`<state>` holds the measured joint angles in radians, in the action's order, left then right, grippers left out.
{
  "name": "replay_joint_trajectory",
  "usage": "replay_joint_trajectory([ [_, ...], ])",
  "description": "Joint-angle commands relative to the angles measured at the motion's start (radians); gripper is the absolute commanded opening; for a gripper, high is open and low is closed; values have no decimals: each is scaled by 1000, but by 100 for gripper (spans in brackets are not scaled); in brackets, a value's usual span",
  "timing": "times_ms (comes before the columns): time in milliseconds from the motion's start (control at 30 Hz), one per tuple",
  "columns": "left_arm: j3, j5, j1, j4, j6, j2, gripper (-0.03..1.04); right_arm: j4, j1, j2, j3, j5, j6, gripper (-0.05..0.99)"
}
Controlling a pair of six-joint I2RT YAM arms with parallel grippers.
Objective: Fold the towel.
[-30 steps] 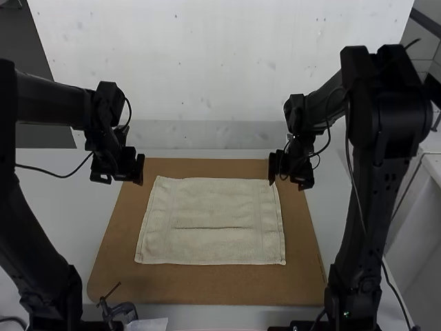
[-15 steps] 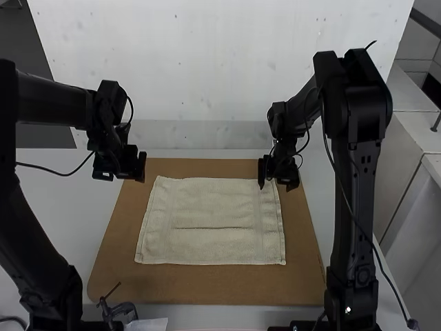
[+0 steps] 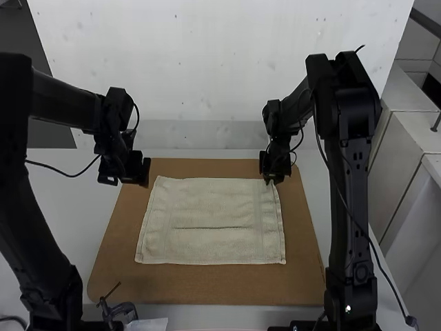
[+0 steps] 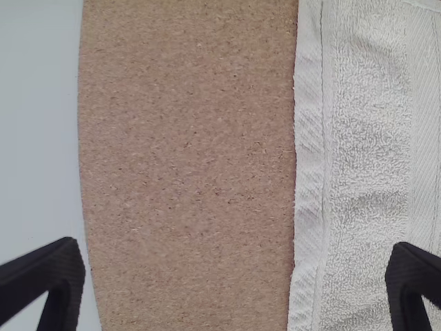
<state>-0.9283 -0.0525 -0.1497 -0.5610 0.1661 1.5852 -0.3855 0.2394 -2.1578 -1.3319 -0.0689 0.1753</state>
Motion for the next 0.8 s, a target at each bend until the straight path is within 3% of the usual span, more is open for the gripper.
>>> replay_joint_trajectory([
  [0,-83,0,-21,3,9,50,98,-6,-2,-51,-9,-71,10,2],
  [400,-376,-4,-74,-46,41,358,96,-21,28,-45,8,-78,9,2],
  [600,-503,-4,-59,-77,46,496,96,-24,26,-36,23,-77,7,2],
  [767,-624,-4,-45,-165,58,627,96,-18,24,-22,53,-77,7,2],
])
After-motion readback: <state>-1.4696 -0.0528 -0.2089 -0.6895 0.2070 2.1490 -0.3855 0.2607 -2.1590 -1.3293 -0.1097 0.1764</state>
